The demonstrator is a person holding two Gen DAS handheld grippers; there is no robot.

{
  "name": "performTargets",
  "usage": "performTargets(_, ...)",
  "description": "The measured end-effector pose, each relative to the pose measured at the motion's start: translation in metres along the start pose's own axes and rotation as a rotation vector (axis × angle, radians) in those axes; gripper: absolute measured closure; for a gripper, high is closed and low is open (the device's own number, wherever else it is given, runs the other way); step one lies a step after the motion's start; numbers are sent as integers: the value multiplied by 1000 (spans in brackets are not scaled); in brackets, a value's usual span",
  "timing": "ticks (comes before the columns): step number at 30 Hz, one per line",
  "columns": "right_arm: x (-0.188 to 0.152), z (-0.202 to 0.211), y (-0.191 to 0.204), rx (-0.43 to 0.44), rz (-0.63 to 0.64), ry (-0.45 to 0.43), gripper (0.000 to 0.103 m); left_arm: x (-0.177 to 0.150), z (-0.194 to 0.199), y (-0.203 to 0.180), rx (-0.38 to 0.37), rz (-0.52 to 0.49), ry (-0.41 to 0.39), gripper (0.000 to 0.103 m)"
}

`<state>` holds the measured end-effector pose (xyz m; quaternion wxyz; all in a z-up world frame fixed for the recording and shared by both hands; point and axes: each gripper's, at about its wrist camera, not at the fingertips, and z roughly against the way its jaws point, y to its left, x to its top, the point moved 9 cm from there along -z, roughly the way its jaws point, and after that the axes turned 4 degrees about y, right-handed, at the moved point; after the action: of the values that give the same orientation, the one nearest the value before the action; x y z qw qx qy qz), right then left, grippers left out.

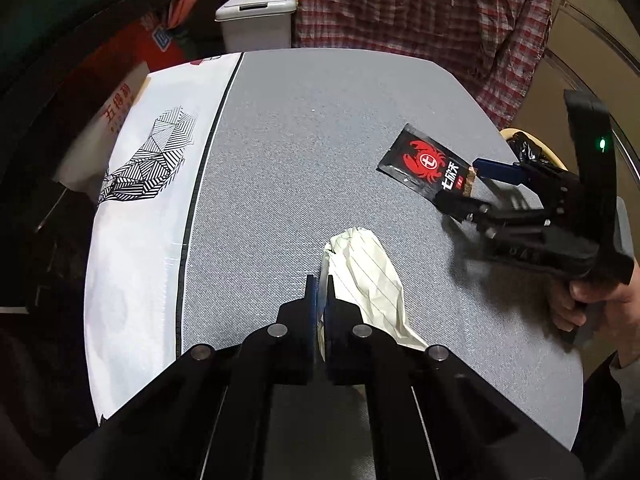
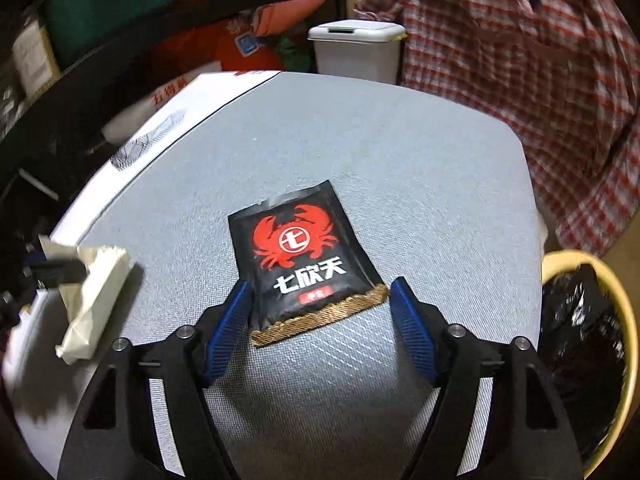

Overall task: Collect trash
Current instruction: 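Grasp the white tissue with the left tool while the right tool grasps the snack packet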

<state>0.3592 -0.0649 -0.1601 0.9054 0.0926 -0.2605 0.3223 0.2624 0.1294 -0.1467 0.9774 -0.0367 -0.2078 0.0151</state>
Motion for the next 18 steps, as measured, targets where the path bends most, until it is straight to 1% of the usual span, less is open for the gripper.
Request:
performTargets(4, 5, -1, -2, -6, 3, -1, 29, 1, -1, 0, -1, 2, 0, 100)
performTargets(7, 6, -1, -4, -12, -1, -8, 34, 2, 0, 1, -1, 3, -2, 100)
performTargets(9, 8, 2, -5, -21, 0, -23, 43, 3, 0, 2, 0, 5, -3, 100)
performTargets(10, 8, 3, -6, -31, 0, -31, 47, 3, 1, 2, 0, 6, -4, 100)
performTargets(12, 11, 5, -10, -38, -14, -43, 64, 4, 2, 2, -1, 9, -7, 100)
performTargets(13, 12, 5, -12, -39, -24, -46, 70, 4, 2, 2, -1, 9, -8, 100)
performTargets(14, 13, 7, -15, -34, -31, -49, 91, 4, 3, 2, 0, 9, -10, 100)
performTargets(15, 12, 6, -16, -36, -31, -36, 103, 5, 3, 2, 0, 9, -12, 100)
performTargets(18, 10, 4, -17, -53, -21, -33, 103, 5, 4, 1, 0, 10, -14, 100)
